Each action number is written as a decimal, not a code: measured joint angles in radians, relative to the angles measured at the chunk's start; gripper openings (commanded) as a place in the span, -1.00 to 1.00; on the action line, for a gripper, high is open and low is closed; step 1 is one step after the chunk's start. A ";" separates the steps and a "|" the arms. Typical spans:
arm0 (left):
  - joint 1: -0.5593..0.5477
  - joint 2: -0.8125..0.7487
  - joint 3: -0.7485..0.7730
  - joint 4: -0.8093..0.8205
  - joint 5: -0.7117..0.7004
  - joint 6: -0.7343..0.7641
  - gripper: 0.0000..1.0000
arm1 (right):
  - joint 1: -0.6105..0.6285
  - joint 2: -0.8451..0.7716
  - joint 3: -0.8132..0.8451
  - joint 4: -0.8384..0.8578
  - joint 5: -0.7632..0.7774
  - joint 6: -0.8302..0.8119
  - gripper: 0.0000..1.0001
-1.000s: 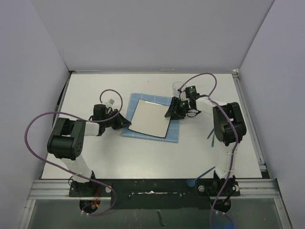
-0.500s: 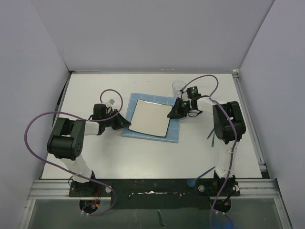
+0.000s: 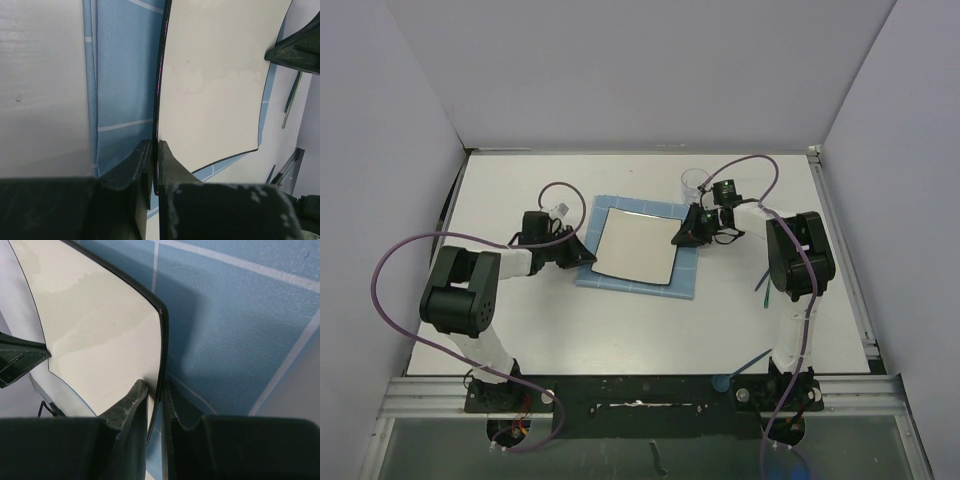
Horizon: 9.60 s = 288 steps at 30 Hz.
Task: Set the dinner table for one person
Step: Adjust the plate on the napkin, then pick up the cup at the center of the board, then place the cup on the napkin.
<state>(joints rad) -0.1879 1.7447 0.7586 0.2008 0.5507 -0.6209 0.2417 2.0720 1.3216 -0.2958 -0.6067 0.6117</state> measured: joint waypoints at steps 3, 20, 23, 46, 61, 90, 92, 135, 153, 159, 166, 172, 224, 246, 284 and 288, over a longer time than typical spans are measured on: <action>-0.011 0.000 0.008 -0.011 -0.010 0.013 -1.00 | -0.001 0.000 0.005 0.003 0.010 0.000 -1.00; -0.052 -0.009 0.024 -0.043 -0.061 0.050 -1.00 | -0.001 0.004 0.049 -0.008 0.047 -0.006 -1.00; -0.053 -0.009 0.028 -0.049 -0.063 0.050 -1.00 | -0.001 0.004 0.049 -0.009 0.050 -0.008 -1.00; -0.068 -0.008 0.073 -0.118 -0.089 0.059 -1.00 | -0.013 0.004 0.014 0.023 0.038 -0.004 -1.00; -0.086 0.006 0.097 -0.135 -0.099 0.064 -1.00 | -0.026 0.004 0.014 0.022 0.035 -0.004 -1.00; -0.113 -0.006 0.102 -0.140 -0.133 0.087 0.24 | -0.024 0.003 0.013 0.024 0.029 -0.036 -0.53; -0.113 -0.014 0.105 -0.142 -0.141 0.087 0.25 | -0.024 0.002 0.013 0.022 0.029 -0.037 -0.53; -0.077 -0.439 0.039 -0.326 -0.259 0.138 0.24 | -0.057 0.232 0.988 -0.747 0.550 -0.351 -0.33; -0.063 -0.416 0.077 -0.354 -0.253 0.162 0.23 | -0.059 0.249 0.900 -0.690 0.470 -0.340 -0.16; -0.051 -0.405 0.080 -0.354 -0.239 0.162 0.22 | -0.075 0.249 0.900 -0.600 0.338 -0.299 0.03; -0.026 -0.405 0.091 -0.355 -0.227 0.163 0.23 | -0.085 0.313 0.990 -0.569 0.302 -0.273 0.04; -0.010 -0.405 0.091 -0.356 -0.219 0.163 0.22 | -0.089 0.363 1.012 -0.561 0.299 -0.261 0.04; 0.027 -0.512 0.059 -0.356 -0.157 0.128 0.21 | 0.141 -0.078 0.586 -0.765 0.874 -0.427 -1.00; 0.041 -0.511 0.059 -0.363 -0.152 0.127 0.20 | 0.072 0.041 0.557 -0.616 0.771 -0.383 -1.00; 0.059 -0.467 0.059 -0.364 -0.132 0.129 0.20 | 0.041 0.198 0.771 -0.625 0.745 -0.386 -0.64; 0.059 -0.466 0.059 -0.364 -0.130 0.129 0.19 | 0.042 0.198 0.771 -0.624 0.729 -0.385 -0.45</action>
<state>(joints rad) -0.1291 1.2785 0.8177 -0.1627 0.4206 -0.4923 0.2832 2.2704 2.0922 -0.9203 0.1223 0.2268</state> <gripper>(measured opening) 0.599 0.241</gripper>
